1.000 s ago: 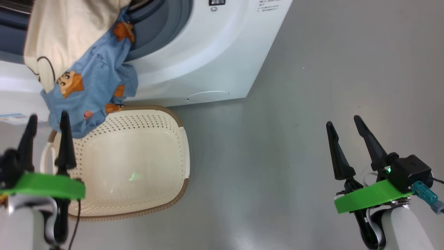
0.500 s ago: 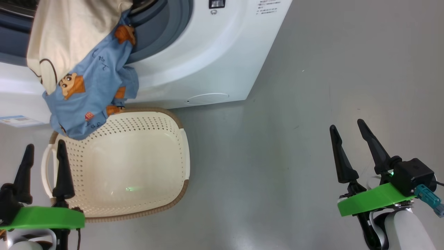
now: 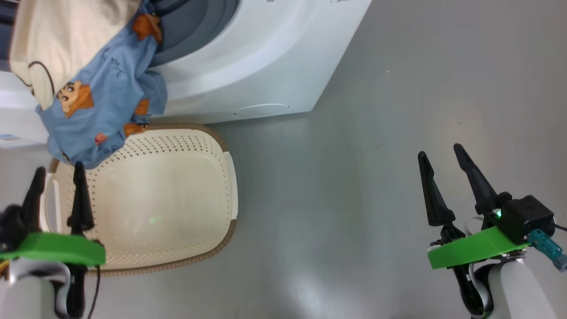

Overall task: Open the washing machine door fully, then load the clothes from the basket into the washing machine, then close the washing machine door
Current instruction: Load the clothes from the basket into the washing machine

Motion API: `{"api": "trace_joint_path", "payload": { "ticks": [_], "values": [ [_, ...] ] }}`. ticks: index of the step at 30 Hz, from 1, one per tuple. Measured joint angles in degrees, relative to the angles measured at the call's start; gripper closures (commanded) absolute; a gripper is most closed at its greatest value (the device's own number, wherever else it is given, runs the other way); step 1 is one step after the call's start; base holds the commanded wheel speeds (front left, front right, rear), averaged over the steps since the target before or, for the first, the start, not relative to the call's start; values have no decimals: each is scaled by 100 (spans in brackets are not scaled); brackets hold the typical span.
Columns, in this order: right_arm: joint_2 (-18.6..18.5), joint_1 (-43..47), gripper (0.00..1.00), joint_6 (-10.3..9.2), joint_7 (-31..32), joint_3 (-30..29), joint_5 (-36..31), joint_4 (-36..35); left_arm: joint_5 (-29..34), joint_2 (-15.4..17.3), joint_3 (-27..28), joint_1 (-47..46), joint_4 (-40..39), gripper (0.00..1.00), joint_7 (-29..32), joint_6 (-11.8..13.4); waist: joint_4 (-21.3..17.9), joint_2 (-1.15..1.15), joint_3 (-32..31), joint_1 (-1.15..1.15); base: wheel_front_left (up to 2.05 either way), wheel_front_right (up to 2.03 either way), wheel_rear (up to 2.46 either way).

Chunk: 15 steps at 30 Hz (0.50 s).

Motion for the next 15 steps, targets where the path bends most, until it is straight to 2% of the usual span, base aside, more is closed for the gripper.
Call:
{"api": "trace_joint_path", "payload": {
  "ticks": [8,15],
  "values": [
    [36,-187,0,0,0,31,-14,-53,-53,194,-74,-1156,981,0,-1,0,-69,0,310,0,0,0,0],
    [104,-294,0,0,0,100,-15,-58,-223,589,-431,-1813,1723,0,0,0,-210,0,490,0,0,0,0]
  ]
}}
